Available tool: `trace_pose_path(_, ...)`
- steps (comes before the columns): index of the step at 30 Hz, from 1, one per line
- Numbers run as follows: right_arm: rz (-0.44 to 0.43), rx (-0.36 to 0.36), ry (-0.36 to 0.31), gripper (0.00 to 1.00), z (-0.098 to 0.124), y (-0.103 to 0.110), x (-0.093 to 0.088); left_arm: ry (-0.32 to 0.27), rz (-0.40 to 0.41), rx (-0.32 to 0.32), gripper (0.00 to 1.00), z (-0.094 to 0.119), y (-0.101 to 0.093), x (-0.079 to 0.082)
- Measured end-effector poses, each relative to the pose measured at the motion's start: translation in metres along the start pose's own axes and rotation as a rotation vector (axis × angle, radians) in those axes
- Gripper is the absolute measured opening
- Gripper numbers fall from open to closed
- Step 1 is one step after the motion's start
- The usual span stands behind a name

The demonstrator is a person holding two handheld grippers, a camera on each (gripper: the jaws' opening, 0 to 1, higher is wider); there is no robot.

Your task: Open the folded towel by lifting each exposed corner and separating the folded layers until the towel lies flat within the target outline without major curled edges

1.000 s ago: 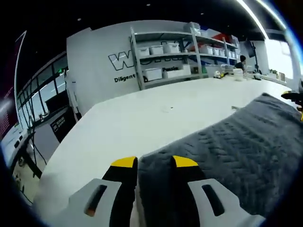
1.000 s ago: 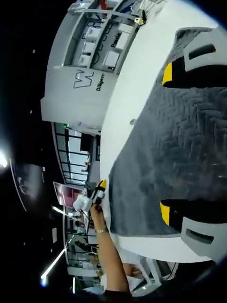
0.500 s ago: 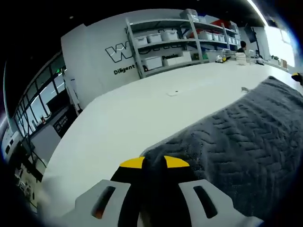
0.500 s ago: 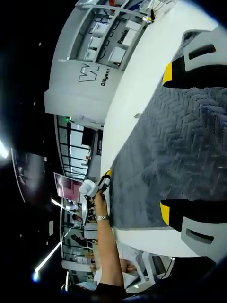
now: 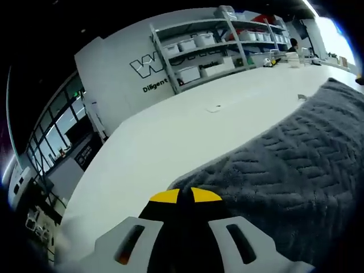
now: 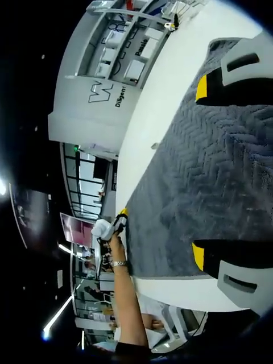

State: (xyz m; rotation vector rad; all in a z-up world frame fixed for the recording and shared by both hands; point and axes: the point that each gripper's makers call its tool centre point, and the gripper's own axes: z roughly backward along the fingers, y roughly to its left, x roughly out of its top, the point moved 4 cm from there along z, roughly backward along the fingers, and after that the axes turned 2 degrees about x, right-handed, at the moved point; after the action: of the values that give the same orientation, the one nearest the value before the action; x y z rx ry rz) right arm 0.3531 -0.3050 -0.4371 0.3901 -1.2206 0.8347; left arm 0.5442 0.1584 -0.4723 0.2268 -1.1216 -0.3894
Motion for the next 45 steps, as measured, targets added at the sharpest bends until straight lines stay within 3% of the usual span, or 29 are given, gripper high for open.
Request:
trace_pose_path(8, -0.041, -0.045, -0.001, 0.99, 0.012, -0.021, -0.009, 0.001, -0.019, 0.014, 0.09, -0.006, 0.007, 0.002)
trace_pose_path(13, -0.068, -0.079, -0.005, 0.99, 0.021, -0.036, -0.014, -0.026, -0.016, 0.037, 0.31, 0.002, 0.013, 0.005)
trace_pose_path(17, -0.095, -0.121, -0.004, 0.99, 0.034, -0.055, -0.019, -0.049, 0.033, -0.031, 0.41, 0.013, 0.01, 0.007)
trace_pose_path(19, -0.11, -0.14, -0.002, 0.99, 0.04, -0.063, -0.022, -0.07, 0.033, -0.044, 0.49, 0.022, 0.008, 0.01)
trace_pose_path(22, -0.122, -0.158, 0.009, 0.99, 0.047, -0.072, -0.029, -0.115, 0.054, -0.121, 0.65, 0.041, 0.002, 0.014)
trace_pose_path(25, -0.139, -0.181, 0.021, 0.99, 0.056, -0.077, -0.039, -0.121, 0.123, -0.164, 0.82, 0.061, 0.0, 0.009)
trace_pose_path(26, -0.143, -0.184, 0.022, 0.99, 0.057, -0.077, -0.041, -0.123, 0.149, -0.176, 0.85, 0.066, -0.001, 0.007)
trace_pose_path(29, -0.155, -0.2, 0.029, 0.99, 0.065, -0.08, -0.047, -0.134, 0.267, -0.305, 0.9, 0.089, -0.013, -0.001)
trace_pose_path(32, -0.153, -0.216, 0.04, 0.99, 0.075, -0.081, -0.051, -0.139, 0.296, -0.339, 0.99, 0.108, -0.015, -0.01)
trace_pose_path(35, -0.158, -0.225, 0.045, 0.99, 0.083, -0.081, -0.052, -0.155, 0.301, -0.341, 0.99, 0.125, -0.015, -0.016)
trace_pose_path(38, -0.156, -0.234, 0.053, 0.99, 0.093, -0.079, -0.055, -0.202, 0.329, -0.387, 0.99, 0.147, -0.022, -0.018)
trace_pose_path(45, -0.151, -0.236, 0.085, 0.99, 0.108, -0.065, -0.063, -0.199, 0.285, -0.424, 0.99, 0.183, -0.044, -0.03)
